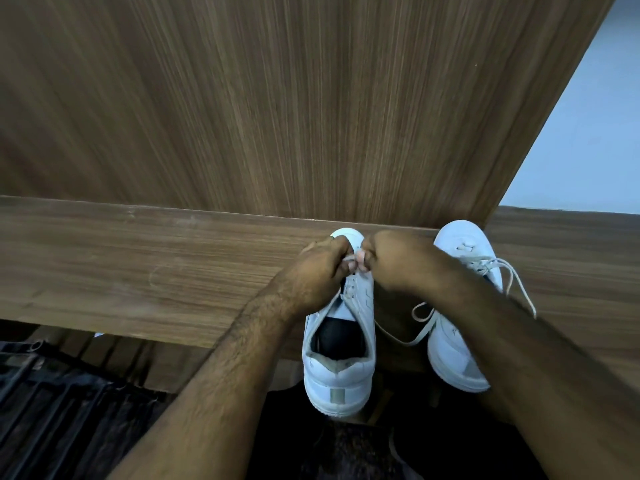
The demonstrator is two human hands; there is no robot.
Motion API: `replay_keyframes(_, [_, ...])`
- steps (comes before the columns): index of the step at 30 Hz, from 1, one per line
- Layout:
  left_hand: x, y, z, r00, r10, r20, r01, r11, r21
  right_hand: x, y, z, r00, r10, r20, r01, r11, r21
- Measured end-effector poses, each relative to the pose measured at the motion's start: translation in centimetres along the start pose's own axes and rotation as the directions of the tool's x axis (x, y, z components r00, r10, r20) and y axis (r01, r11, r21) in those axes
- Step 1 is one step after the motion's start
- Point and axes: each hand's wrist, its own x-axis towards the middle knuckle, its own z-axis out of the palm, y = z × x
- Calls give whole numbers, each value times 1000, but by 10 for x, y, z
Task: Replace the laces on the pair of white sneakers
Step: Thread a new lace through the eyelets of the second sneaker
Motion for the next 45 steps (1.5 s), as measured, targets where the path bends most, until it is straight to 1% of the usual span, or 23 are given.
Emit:
replay_keyframes(3, [-1,-3,0,999,-40,7,41,991,-127,-9,3,-11,999,19,-44,-3,945,326])
replay_keyframes(5, [0,-2,2,997,-78,13,79,982,-174,-13,3,-9,997,57,-57,-25,888,460])
replay_keyframes(6, [0,0,3,996,-88,9,88,979,-184,-14,5,-8,995,78,-60,-39,875,482])
replay_keyframes(9, [-1,7,1,994,-107,4,106,977,-188,-12,12,-9,989,88,-119,-41,935,351])
replay_keyframes(11, [-3,11,-3,990,-139,13,139,977,-164,-8,12,-8,984,99,-146,-48,947,319])
replay_keyframes(14, [-3,12,-6,981,-187,-48,177,972,-153,-6,8,-2,980,89,-180,-42,967,250])
replay_keyframes(17, [-3,11,-7,963,-243,-117,213,952,-219,-7,14,-3,962,108,-252,-30,955,295])
replay_keyframes(19, [-3,11,-6,957,-265,-117,224,934,-278,-9,22,-4,955,160,-251,-92,961,260])
replay_keyframes(22, [-4,13,-6,959,-267,-92,233,933,-274,-12,32,-2,913,283,-295,-296,955,1])
replay_keyframes(23, [-5,14,-6,963,-255,-83,226,939,-258,-12,33,-2,902,278,-332,-308,950,-42])
replay_keyframes(25, [-5,15,-6,975,-214,-63,196,957,-215,-11,29,-1,919,180,-352,-192,981,1])
replay_keyframes(27, [-5,16,-6,979,-199,-49,191,972,-135,-8,17,5,957,21,-288,19,991,134])
replay_keyframes(28, [-4,15,-5,978,-203,-58,196,975,-106,-6,10,10,972,-38,-232,79,982,171])
replay_keyframes(30, [-3,15,-6,974,-200,-107,188,976,-113,0,4,25,977,-103,-185,129,982,135])
replay_keyframes(33, [-5,15,-5,955,-222,-195,182,961,-207,7,14,40,969,-111,-219,137,985,107])
replay_keyframes(35, [-6,15,-4,941,-266,-208,187,924,-334,10,22,40,964,-94,-248,128,984,123])
replay_keyframes(36, [-6,15,-4,931,-305,-200,188,871,-454,12,24,39,962,-92,-257,125,986,114])
replay_keyframes(38, [-4,13,-6,903,-400,-158,192,704,-684,12,25,40,966,-109,-236,141,982,122])
replay_keyframes(39, [-3,13,-8,882,-453,-133,209,627,-750,13,24,40,968,-123,-217,160,973,164])
replay_keyframes(40, [-2,10,-9,859,-500,-114,230,574,-786,12,23,40,971,-129,-203,178,953,246])
replay_keyframes(42, [0,3,-8,797,-595,-105,313,555,-771,10,16,34,976,-107,-190,193,827,528])
replay_keyframes(43, [0,0,-6,765,-632,-126,364,586,-724,6,12,27,981,-86,-177,183,729,660])
replay_keyframes(45, [-1,-7,-4,730,-651,-208,436,678,-591,0,5,13,985,-67,-158,169,532,830])
